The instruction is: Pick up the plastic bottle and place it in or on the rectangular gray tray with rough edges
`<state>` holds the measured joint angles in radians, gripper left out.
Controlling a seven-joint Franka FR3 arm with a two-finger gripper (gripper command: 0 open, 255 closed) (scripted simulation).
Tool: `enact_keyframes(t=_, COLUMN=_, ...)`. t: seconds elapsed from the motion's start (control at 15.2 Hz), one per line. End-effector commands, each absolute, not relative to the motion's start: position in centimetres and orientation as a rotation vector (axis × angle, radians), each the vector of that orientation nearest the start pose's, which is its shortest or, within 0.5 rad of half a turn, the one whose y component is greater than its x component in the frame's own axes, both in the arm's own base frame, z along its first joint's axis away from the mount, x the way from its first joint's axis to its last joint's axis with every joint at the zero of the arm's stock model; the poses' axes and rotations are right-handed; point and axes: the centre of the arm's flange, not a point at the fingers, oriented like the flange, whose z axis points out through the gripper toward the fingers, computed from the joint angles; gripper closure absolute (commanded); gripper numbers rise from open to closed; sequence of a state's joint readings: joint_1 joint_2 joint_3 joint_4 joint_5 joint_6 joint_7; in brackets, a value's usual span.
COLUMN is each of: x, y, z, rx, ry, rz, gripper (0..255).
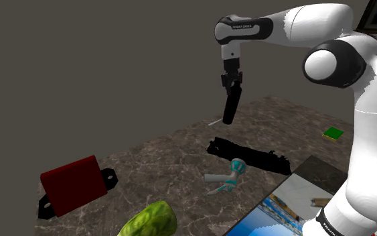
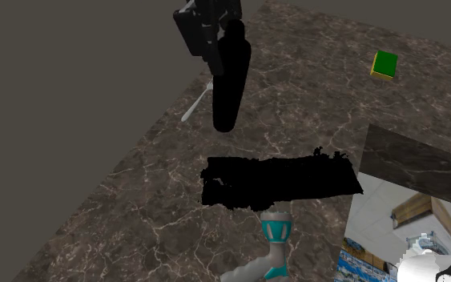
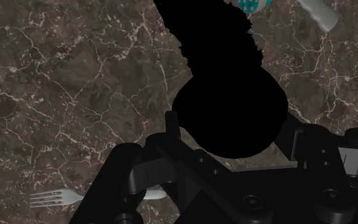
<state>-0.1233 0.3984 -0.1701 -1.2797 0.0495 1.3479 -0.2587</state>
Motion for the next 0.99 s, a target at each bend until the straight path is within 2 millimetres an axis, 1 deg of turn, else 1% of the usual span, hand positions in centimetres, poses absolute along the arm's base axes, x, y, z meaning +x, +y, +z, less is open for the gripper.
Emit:
enact_keyframes(t=0.0, x=59.7, y=-15.4, z=51.5, rx=-3.031, ry=0.044, rz=0.484, gripper=255)
enact_keyframes(t=0.79, x=45.2, y=-11.5, z=56.7, rx=-3.031, ry=0.044, rz=0.484, gripper=255)
enact_keyframes(t=0.86, x=45.2, y=-11.5, z=56.7, rx=-3.031, ry=0.044, rz=0.484, gripper=255)
enact_keyframes(t=0.92, x=45.2, y=-11.5, z=56.1, rx=-3.031, ry=0.044, rz=0.484, gripper=255)
